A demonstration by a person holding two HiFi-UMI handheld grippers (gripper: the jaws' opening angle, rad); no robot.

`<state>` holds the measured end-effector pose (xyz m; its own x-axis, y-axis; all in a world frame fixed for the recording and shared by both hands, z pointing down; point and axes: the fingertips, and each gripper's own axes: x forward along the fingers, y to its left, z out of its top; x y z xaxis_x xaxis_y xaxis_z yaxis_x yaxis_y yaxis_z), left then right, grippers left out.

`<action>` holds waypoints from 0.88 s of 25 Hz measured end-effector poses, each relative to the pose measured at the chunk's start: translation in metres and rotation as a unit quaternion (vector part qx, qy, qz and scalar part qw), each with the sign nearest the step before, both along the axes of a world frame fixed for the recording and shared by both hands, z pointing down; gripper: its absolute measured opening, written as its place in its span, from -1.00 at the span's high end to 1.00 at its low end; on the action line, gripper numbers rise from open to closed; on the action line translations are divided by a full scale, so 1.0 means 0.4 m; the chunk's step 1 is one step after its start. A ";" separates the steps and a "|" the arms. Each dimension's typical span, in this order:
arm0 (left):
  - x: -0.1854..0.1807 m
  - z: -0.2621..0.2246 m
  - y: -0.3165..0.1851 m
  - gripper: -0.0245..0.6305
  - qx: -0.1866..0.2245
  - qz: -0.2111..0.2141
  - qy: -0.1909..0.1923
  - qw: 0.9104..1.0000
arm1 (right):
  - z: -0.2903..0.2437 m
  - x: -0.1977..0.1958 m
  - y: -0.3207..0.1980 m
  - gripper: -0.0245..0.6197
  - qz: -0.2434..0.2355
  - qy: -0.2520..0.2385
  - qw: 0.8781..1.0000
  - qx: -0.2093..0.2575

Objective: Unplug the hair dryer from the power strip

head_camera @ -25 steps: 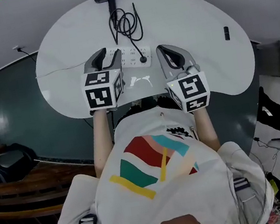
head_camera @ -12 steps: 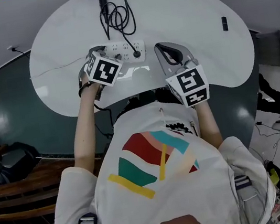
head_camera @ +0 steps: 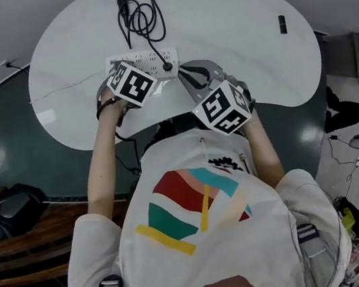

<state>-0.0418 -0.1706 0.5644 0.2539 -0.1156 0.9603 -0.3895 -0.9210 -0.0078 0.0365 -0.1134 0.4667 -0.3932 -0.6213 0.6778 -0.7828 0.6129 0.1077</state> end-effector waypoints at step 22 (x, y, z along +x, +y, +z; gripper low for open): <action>-0.017 0.010 0.016 0.09 -0.023 -0.006 0.033 0.999 | 0.036 0.019 -0.017 0.61 0.008 -0.027 0.999 -0.044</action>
<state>-0.0484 -0.1643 0.5682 0.3159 -0.0760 0.9457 -0.3989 -0.9150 0.0598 0.0442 -0.1200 0.4811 -0.4219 -0.5662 0.7081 -0.7956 0.6057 0.0103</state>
